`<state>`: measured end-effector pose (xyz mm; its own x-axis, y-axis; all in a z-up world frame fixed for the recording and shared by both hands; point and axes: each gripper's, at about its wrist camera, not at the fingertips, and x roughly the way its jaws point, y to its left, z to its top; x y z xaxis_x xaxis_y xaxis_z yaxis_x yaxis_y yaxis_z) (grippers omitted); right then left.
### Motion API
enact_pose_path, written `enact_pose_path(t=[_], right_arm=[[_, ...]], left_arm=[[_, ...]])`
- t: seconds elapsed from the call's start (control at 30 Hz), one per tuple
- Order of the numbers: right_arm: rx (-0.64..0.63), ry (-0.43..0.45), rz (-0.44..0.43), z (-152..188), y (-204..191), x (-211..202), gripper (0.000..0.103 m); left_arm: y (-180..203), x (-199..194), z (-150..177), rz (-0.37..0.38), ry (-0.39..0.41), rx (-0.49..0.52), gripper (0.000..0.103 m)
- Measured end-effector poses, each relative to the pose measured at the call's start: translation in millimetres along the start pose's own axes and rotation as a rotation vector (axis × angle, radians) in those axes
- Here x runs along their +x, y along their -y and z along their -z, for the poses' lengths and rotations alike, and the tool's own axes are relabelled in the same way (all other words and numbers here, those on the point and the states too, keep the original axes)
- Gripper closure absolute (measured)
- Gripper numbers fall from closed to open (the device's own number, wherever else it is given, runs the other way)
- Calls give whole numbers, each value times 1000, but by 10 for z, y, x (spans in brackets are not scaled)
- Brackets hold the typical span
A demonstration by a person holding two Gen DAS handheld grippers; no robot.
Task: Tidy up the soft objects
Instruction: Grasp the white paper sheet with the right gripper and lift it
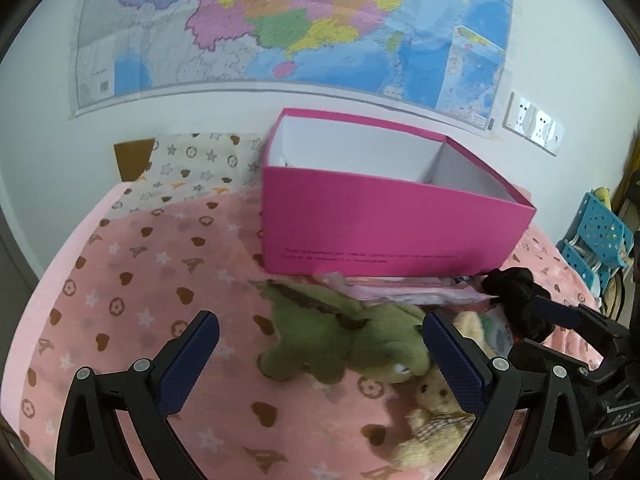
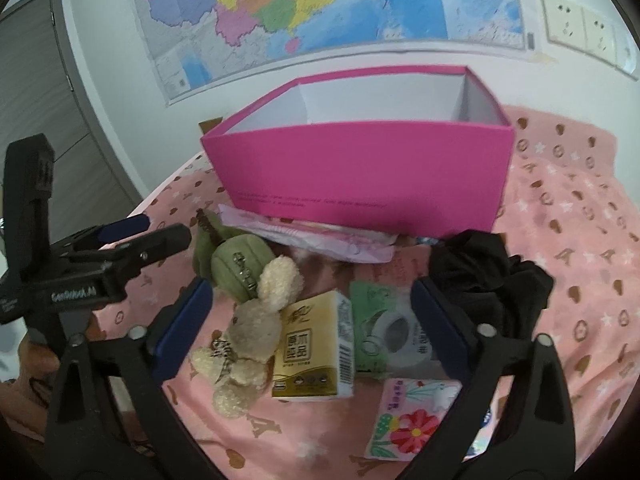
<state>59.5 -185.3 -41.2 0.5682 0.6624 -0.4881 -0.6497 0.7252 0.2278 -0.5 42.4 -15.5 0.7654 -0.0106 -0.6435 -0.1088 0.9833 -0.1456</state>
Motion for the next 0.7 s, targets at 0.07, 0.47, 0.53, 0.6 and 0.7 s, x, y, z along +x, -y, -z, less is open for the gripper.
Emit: enact_pose_path(t=[0.07, 0.47, 0.53, 0.6, 0.7], right_arm=[[4, -14, -11, -19, 15, 53, 13], [-52, -84, 149, -122, 313, 320, 37], [-89, -99, 163, -123, 314, 344, 40], [-128, -125, 164, -106, 308, 384, 40], [-212, -146, 189, -111, 256, 485, 42]], left_arm=[[-78, 39, 7, 12, -15, -8, 0], [-66, 165, -168, 69, -17, 73, 2], [-13, 203, -205, 84, -17, 108, 3], [31, 258, -232, 94, -27, 135, 4], [86, 345, -248, 115, -46, 170, 9]])
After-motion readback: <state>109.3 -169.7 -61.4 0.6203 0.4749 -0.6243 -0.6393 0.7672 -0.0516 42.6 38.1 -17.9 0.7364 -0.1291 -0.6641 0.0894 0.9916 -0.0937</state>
